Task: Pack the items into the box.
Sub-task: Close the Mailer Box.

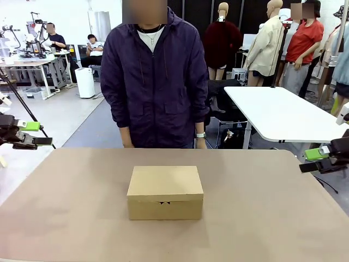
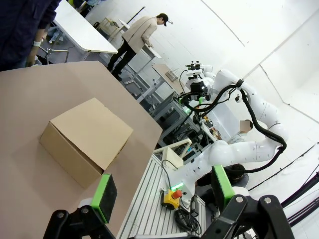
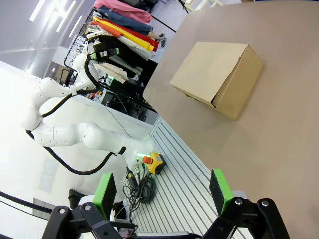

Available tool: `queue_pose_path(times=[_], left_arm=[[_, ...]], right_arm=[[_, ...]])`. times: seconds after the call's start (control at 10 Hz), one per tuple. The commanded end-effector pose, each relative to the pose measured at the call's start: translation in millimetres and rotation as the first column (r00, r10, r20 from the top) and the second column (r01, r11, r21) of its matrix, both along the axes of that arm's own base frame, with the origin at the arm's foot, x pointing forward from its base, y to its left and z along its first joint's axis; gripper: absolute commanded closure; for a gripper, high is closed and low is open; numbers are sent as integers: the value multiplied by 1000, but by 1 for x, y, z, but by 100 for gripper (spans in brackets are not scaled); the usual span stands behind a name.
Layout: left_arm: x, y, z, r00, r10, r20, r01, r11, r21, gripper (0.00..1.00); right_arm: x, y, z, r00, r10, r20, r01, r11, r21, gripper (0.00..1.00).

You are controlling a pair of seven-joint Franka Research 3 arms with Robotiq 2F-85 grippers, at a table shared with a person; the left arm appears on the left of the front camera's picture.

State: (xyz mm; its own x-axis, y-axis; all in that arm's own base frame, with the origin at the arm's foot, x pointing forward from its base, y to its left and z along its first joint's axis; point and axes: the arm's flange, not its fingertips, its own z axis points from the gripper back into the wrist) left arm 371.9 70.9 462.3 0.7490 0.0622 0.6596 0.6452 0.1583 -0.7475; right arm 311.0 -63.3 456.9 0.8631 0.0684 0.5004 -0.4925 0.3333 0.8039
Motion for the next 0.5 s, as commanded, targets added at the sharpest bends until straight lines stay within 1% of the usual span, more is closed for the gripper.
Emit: queue_pose_path(times=[0.0, 0.4], left_arm=[[-1, 1, 4, 1000, 8, 7, -8, 1000, -10, 0], [-1, 1, 4, 1000, 8, 7, -8, 1000, -10, 0]], right_arm=[[0, 1, 4, 1000, -3, 5, 3, 1000, 28, 0], [0, 1, 4, 1000, -3, 5, 3, 1000, 28, 0]])
